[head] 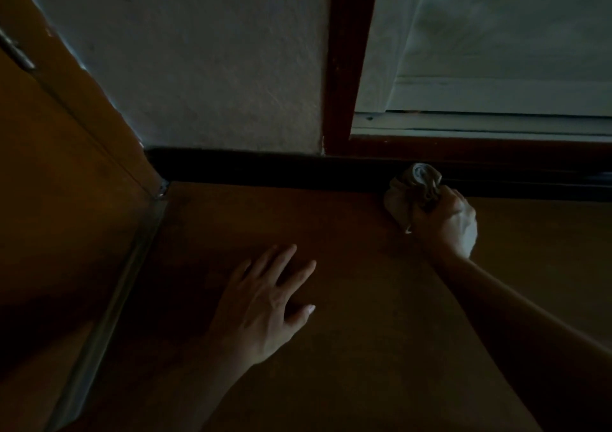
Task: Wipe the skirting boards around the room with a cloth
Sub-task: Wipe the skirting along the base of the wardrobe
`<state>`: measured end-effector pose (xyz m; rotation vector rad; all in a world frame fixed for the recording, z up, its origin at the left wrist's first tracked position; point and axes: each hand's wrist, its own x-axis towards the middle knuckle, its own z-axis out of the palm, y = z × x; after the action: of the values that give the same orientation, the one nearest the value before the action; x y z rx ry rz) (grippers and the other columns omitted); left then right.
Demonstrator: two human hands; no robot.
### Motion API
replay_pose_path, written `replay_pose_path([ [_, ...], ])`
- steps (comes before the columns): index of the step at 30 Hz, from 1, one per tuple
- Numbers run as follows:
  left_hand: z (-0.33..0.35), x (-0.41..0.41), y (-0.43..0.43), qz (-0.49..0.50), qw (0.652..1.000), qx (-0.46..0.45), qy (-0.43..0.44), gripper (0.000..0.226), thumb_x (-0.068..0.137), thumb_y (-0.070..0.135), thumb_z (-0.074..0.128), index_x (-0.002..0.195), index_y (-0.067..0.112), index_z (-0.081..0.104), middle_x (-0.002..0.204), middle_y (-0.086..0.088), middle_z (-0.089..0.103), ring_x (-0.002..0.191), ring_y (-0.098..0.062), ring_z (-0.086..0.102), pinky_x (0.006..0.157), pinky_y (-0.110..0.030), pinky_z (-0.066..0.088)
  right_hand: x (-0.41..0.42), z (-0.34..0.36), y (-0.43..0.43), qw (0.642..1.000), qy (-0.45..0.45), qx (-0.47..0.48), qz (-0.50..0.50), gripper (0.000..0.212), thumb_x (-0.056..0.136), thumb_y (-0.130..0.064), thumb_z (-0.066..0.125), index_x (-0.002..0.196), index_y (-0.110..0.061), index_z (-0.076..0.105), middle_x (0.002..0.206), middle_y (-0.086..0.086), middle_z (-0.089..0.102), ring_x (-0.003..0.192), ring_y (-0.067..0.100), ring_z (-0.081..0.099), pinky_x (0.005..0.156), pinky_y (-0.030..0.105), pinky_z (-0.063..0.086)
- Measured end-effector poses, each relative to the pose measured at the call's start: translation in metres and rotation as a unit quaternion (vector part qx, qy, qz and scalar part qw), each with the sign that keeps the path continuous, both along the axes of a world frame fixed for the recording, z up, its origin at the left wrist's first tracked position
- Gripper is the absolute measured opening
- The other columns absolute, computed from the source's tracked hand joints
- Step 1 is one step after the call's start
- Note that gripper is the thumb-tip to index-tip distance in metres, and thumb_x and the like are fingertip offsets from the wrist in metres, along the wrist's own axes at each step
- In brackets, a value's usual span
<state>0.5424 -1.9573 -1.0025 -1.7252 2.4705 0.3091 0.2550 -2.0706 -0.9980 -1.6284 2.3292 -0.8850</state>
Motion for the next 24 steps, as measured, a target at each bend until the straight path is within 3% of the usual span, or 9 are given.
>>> replay_pose_path([
  [6,0.0,-0.001,-0.002,0.005,1.0,0.003,0.0,0.073,0.085,0.078,0.006,0.151,0.054,-0.012,0.166,0.011,-0.016,0.154,-0.017,-0.009,0.124,-0.048,0.008,0.003,0.003,-0.005,0.999,-0.002,0.001,0.045,0.042,0.083,-0.047,0.055,0.101,-0.01,0.063,0.103,0.01,0.065,0.1,0.03,0.061,0.08,0.046,0.052],
  [10,0.0,-0.001,-0.001,0.006,1.0,0.0,0.001,0.073,0.084,0.078,0.006,0.151,0.055,-0.012,0.166,0.012,-0.016,0.154,-0.017,-0.009,0.124,-0.047,0.006,0.006,-0.002,-0.003,0.999,-0.014,-0.018,0.031,0.029,0.086,-0.034,0.064,0.097,-0.007,0.063,0.1,0.011,0.065,0.097,0.032,0.061,0.076,0.042,0.05],
  [12,0.0,0.0,-0.002,0.006,1.0,0.001,0.002,0.073,0.085,0.078,0.009,0.152,0.054,-0.01,0.167,0.012,-0.014,0.154,-0.017,-0.009,0.124,-0.047,0.005,0.009,-0.002,-0.004,0.999,-0.008,-0.007,0.049,0.03,0.086,-0.036,0.064,0.099,-0.009,0.063,0.102,0.01,0.065,0.099,0.031,0.061,0.079,0.046,0.051],
  [14,0.001,-0.001,-0.003,0.005,1.0,0.001,0.0,0.074,0.085,0.077,0.01,0.152,0.053,-0.008,0.167,0.011,-0.011,0.154,-0.018,-0.007,0.123,-0.045,0.005,0.006,-0.003,-0.004,1.0,-0.012,-0.015,0.024,0.031,0.088,-0.04,0.063,0.098,-0.01,0.063,0.101,0.01,0.065,0.097,0.031,0.062,0.077,0.04,0.048],
  [17,0.002,-0.003,-0.005,0.002,1.0,-0.003,-0.011,0.076,0.083,0.078,0.008,0.153,0.051,-0.006,0.168,0.008,-0.003,0.154,-0.022,0.004,0.122,-0.046,0.009,0.008,-0.006,0.0,0.999,-0.023,-0.035,-0.019,0.03,0.089,-0.037,0.063,0.1,-0.009,0.062,0.103,0.012,0.066,0.099,0.032,0.062,0.081,0.038,0.045],
  [20,0.004,-0.006,-0.01,-0.005,1.0,-0.005,-0.025,0.077,0.082,0.079,0.007,0.152,0.05,-0.006,0.167,0.004,0.005,0.149,-0.027,0.017,0.119,-0.048,0.016,0.028,-0.006,-0.005,1.0,-0.02,-0.011,0.02,0.025,0.088,-0.033,0.063,0.101,-0.012,0.062,0.105,0.008,0.064,0.101,0.028,0.06,0.089,0.045,0.049],
  [24,0.006,-0.009,-0.017,-0.014,0.999,-0.018,-0.044,0.075,0.084,0.078,0.011,0.153,0.05,0.0,0.165,0.001,0.014,0.146,-0.026,0.025,0.118,-0.049,0.019,0.063,-0.005,-0.012,0.997,-0.013,0.003,0.082,0.031,0.087,-0.041,0.061,0.103,-0.015,0.062,0.105,0.005,0.063,0.101,0.024,0.058,0.082,0.034,0.043],
])
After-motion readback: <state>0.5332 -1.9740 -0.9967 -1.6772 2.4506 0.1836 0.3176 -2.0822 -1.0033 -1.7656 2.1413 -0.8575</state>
